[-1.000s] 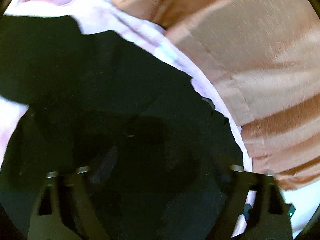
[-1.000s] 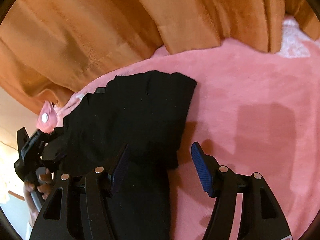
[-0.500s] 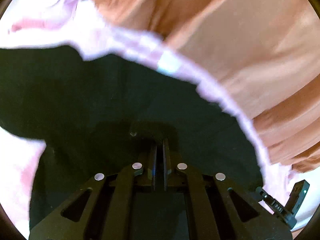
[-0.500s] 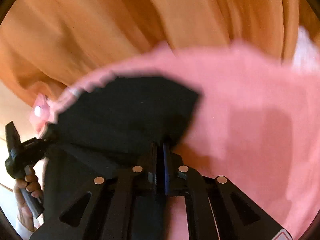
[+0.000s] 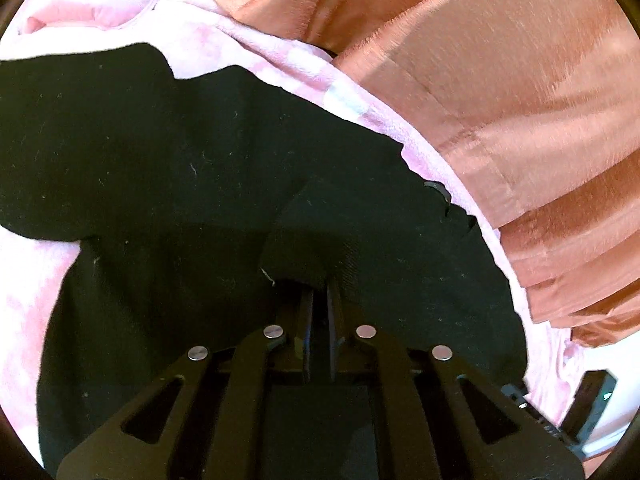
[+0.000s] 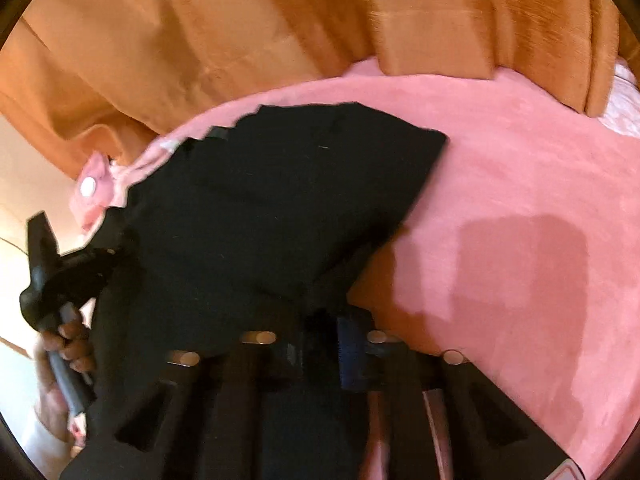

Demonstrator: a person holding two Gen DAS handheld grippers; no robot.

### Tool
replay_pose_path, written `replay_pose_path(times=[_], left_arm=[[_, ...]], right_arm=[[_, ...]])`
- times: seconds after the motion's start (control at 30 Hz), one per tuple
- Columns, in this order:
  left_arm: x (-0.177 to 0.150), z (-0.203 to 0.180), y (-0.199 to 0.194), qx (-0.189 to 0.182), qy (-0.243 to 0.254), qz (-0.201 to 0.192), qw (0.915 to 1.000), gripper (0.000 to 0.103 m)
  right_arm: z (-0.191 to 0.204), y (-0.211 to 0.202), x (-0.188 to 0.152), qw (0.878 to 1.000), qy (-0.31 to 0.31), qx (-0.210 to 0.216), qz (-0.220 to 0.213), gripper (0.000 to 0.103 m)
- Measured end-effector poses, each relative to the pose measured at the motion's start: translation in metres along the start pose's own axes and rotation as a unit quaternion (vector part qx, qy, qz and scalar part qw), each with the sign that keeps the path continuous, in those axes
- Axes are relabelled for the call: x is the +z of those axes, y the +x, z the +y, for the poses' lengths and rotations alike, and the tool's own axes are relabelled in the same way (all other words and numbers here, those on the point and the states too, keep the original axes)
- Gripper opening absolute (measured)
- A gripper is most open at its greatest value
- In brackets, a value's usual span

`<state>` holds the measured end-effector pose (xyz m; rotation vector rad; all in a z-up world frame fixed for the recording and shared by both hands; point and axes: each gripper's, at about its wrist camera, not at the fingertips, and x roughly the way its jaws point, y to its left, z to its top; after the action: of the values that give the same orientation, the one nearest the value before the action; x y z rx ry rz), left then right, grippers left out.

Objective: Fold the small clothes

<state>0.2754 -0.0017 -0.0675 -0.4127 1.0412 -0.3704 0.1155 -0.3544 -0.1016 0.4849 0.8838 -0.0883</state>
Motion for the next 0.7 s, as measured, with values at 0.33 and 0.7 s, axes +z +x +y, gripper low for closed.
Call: replay_pose_path(times=[0.33,0.7], left_arm=[[-0.005,0.001,-0.002,0.010,0.010,0.012,0.9998,0.005],[-0.008,0.005,-0.007,0.004,0.006,0.005,1.0000,0.005]], right_arm=[[-0.013,-0.001,-0.008,1.000,-0.002,-0.026,0.009,0.010],[-0.030,0.014,0.028,0.997,0.062,-0.035,-0.024,0.057]])
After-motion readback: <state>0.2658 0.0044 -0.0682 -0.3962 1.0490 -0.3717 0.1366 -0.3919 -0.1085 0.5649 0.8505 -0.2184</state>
